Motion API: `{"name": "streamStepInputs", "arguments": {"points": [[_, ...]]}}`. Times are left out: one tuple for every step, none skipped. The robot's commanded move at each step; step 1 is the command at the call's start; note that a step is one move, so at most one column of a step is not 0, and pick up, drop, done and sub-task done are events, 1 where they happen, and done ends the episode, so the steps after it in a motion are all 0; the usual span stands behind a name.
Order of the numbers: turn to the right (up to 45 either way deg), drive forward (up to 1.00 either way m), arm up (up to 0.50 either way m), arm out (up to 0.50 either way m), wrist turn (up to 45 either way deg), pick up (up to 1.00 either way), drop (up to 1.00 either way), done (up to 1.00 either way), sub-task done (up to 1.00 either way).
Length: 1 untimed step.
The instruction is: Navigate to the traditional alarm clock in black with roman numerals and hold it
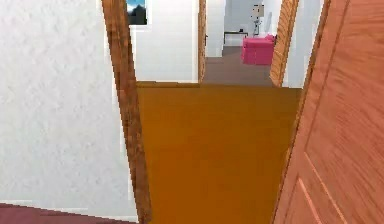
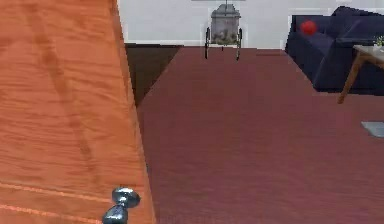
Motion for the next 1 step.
{"name": "streamStepInputs", "arguments": {"points": [[0.0, 1.0, 0.0, 0.0, 0.0, 0.0, 0.0, 0.0, 0.0]]}}
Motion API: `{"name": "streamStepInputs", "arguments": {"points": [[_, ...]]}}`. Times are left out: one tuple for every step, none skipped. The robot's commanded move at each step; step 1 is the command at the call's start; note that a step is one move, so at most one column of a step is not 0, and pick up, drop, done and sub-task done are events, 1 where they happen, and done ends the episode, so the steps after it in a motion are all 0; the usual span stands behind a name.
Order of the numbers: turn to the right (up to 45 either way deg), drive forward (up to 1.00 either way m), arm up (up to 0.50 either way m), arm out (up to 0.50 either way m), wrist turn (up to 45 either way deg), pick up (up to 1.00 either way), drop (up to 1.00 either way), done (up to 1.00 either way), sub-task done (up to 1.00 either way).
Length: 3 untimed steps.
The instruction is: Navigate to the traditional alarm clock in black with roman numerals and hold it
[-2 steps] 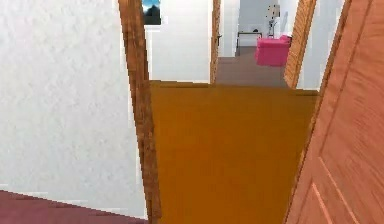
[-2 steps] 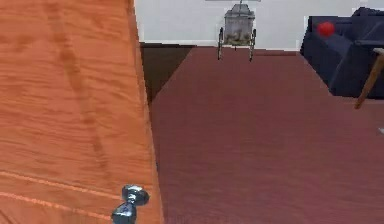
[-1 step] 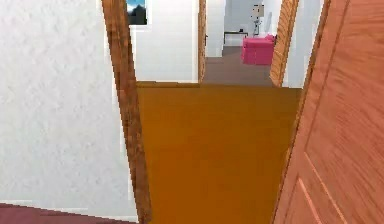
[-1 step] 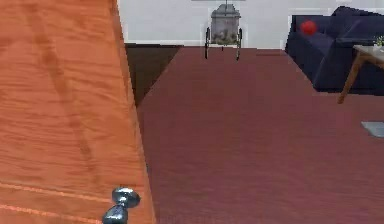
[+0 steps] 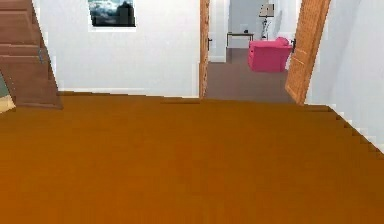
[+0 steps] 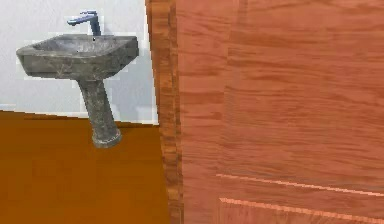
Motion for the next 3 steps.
{"name": "streamStepInputs", "arguments": {"points": [[0.0, 0.2, 0.0, 0.0, 0.0, 0.0, 0.0, 0.0, 0.0], [9.0, 0.0, 0.0, 0.0, 0.0, 0.0, 0.0, 0.0, 0.0], [0.0, 0.3, 0.0, 0.0, 0.0, 0.0, 0.0, 0.0, 0.0]]}}
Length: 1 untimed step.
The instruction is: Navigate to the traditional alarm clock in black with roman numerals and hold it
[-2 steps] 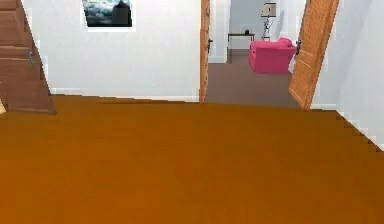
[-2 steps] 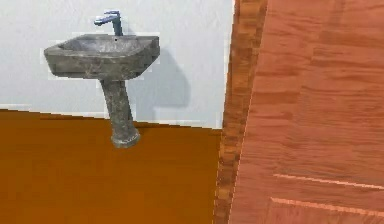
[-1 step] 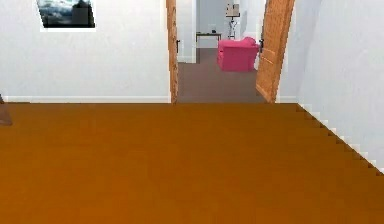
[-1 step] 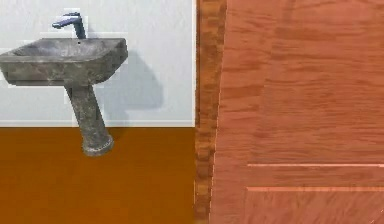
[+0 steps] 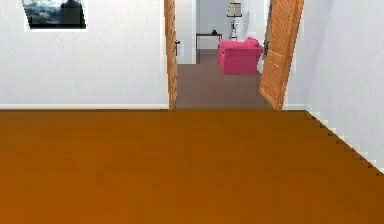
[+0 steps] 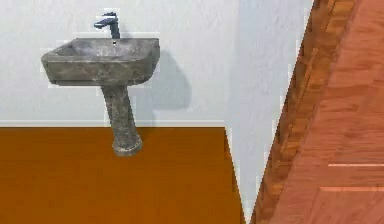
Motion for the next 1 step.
{"name": "streamStepInputs", "arguments": {"points": [[-45.0, 0.0, 0.0, 0.0, 0.0, 0.0, 0.0, 0.0, 0.0]]}}
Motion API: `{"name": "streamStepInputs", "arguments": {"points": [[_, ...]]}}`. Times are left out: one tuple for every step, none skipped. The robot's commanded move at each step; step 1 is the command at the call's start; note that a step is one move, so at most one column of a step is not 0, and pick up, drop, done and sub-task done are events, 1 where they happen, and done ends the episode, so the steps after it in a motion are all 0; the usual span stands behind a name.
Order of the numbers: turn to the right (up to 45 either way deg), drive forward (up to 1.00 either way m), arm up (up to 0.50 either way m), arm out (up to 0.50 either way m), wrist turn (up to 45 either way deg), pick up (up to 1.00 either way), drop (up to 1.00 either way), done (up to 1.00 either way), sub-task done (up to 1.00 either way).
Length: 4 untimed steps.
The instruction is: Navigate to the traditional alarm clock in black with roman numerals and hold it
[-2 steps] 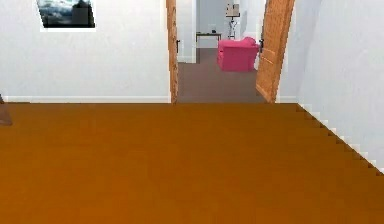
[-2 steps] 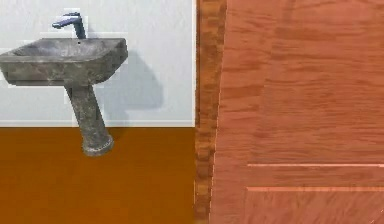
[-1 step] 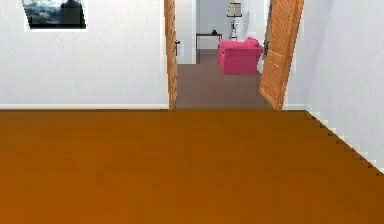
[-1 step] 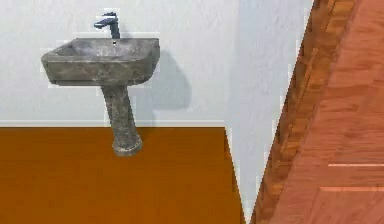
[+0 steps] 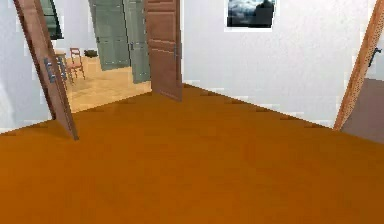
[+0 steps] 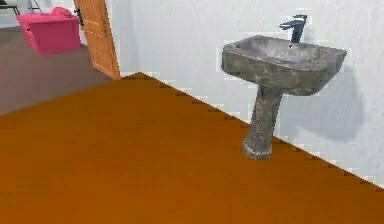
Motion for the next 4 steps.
{"name": "streamStepInputs", "arguments": {"points": [[-21.0, 0.0, 0.0, 0.0, 0.0, 0.0, 0.0, 0.0, 0.0], [0.0, 1.0, 0.0, 0.0, 0.0, 0.0, 0.0, 0.0, 0.0], [0.0, 1.0, 0.0, 0.0, 0.0, 0.0, 0.0, 0.0, 0.0], [0.0, 0.65, 0.0, 0.0, 0.0, 0.0, 0.0, 0.0, 0.0]]}}
